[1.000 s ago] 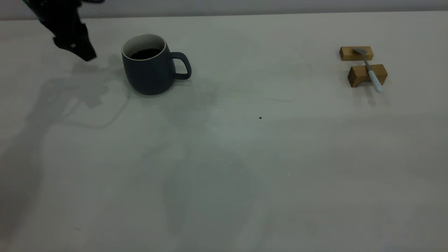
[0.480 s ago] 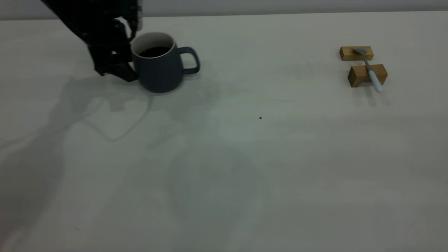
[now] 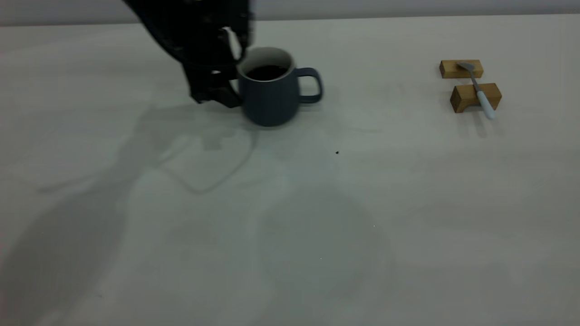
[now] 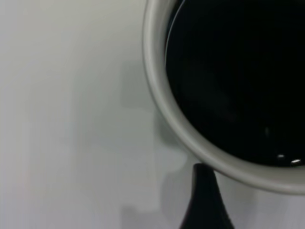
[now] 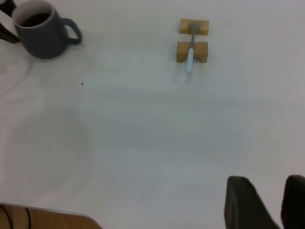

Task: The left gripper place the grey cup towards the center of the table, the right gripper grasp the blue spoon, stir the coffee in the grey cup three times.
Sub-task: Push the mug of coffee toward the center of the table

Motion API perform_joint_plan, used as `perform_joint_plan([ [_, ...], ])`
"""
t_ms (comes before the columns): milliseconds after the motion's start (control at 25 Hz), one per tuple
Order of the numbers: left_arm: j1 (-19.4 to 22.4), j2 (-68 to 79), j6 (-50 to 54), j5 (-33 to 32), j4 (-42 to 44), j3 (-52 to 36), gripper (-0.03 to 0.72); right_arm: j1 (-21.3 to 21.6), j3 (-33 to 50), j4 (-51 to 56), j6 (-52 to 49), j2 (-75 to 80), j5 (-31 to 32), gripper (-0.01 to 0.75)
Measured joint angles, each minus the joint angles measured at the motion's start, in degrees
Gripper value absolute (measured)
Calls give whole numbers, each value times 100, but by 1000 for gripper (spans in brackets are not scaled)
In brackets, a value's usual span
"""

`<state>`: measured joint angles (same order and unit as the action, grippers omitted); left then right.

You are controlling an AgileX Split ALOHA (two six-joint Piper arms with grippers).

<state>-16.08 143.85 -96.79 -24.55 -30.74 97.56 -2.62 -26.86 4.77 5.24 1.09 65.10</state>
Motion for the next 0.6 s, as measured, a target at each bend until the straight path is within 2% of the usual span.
perform_joint_plan([
  [320, -779, 13, 538, 550, -50, 0, 585, 0, 0, 0, 0, 0, 0, 238],
  [600, -1115, 62, 735, 885, -197, 0, 585, 0, 0, 0, 0, 0, 0, 238],
])
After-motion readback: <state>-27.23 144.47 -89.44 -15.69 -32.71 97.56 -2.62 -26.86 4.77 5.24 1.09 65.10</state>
